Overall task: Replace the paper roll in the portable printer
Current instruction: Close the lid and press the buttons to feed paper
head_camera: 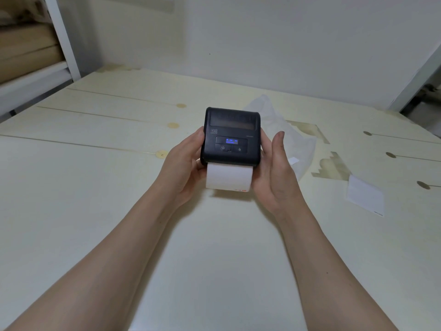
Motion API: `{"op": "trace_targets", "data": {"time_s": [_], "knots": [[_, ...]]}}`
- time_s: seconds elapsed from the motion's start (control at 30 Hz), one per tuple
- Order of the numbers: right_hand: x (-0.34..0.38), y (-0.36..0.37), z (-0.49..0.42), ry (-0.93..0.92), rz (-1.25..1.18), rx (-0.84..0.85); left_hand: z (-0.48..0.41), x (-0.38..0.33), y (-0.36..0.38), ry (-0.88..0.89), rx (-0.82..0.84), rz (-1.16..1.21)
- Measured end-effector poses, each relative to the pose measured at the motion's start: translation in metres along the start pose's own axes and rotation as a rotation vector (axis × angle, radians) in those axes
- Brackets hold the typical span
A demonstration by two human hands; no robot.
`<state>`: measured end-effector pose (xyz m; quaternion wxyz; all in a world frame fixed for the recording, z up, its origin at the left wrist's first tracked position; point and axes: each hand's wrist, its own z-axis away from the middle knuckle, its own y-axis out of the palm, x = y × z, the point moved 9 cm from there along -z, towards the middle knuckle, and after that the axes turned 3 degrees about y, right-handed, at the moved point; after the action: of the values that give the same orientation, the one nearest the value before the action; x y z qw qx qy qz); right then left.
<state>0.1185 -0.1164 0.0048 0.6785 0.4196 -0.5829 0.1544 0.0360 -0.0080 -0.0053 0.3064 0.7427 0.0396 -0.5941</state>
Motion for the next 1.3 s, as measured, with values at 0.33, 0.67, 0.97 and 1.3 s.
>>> {"op": "trace_targets", "data": {"time_s": [0.33,0.67,0.97,1.3], "knots": [[0.001,-0.003,0.001,-0.005,-0.001,-0.016,0.0,-0.002,0.002,0.034,0.052,-0.035],[0.003,0.0,0.004,-0.009,0.014,-0.022,-0.001,-0.002,0.002,0.037,0.046,-0.025],[0.001,0.001,0.002,-0.013,-0.007,0.022,-0.003,0.0,0.0,0.027,0.033,-0.004],[-0.015,-0.02,0.001,0.074,0.383,-0.169,0.004,-0.003,-0.033,-0.036,-0.285,0.008]]}}
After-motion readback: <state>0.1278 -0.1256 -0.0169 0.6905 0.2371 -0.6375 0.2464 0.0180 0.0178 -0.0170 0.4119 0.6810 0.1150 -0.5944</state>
